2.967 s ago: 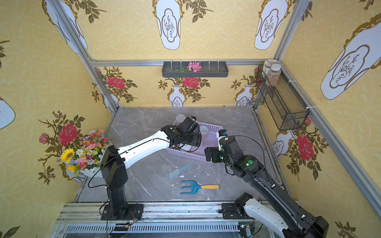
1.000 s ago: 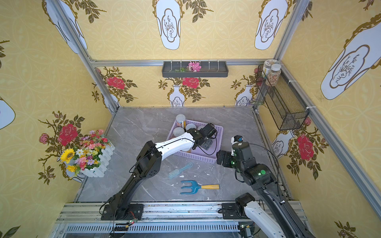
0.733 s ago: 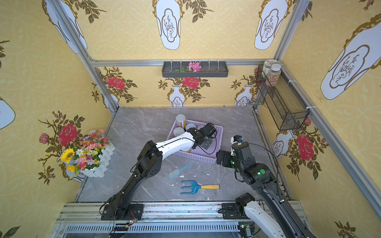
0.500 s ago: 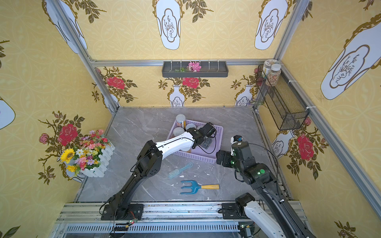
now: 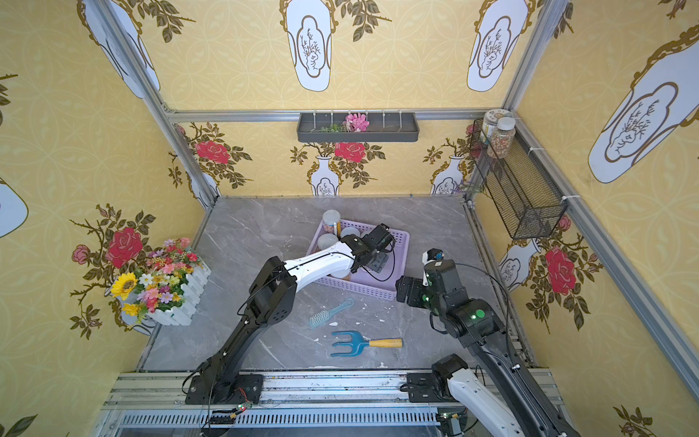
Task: Put the canned food in the basket
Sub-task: Place the canned food in the basket.
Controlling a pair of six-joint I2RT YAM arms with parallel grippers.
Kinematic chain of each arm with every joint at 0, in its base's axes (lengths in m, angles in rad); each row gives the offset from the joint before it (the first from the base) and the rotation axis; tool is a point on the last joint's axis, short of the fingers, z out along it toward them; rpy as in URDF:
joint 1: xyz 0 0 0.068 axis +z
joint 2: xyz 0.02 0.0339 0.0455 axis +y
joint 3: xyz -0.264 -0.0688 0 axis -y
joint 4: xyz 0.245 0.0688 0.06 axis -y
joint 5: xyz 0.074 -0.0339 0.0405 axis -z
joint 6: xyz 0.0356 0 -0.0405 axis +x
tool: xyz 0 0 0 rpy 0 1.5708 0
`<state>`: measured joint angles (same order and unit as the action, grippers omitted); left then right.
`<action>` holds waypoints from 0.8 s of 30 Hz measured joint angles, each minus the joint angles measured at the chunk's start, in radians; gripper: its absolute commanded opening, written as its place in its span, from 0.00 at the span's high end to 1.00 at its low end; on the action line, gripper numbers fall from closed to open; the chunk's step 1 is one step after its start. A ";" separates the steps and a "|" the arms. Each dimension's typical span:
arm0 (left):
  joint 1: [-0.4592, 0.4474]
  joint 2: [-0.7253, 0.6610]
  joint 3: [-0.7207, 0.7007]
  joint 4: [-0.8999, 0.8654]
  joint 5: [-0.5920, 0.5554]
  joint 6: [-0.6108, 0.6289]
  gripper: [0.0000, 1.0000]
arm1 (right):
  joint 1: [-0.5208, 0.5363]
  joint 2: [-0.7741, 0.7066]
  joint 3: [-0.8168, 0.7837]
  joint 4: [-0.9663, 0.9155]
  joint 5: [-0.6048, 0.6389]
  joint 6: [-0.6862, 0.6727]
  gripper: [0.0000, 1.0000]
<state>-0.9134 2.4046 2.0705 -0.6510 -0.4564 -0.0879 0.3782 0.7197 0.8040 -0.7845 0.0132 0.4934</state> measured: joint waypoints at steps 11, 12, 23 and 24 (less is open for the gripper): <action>0.002 -0.003 -0.005 0.002 0.000 -0.002 0.19 | 0.000 -0.001 -0.005 0.000 -0.003 0.002 0.03; 0.003 -0.004 -0.005 0.002 0.000 -0.002 0.18 | 0.000 0.000 -0.005 0.001 -0.009 0.002 0.03; 0.012 -0.004 -0.005 0.029 -0.042 0.009 0.08 | 0.000 0.000 -0.008 0.000 -0.008 0.003 0.03; 0.012 -0.004 -0.005 0.029 -0.043 0.009 0.08 | 0.000 0.000 -0.008 0.000 -0.008 0.003 0.03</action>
<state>-0.9016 2.4008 2.0651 -0.6220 -0.4999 -0.0792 0.3782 0.7197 0.7959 -0.7841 0.0048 0.4969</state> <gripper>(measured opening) 0.923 0.973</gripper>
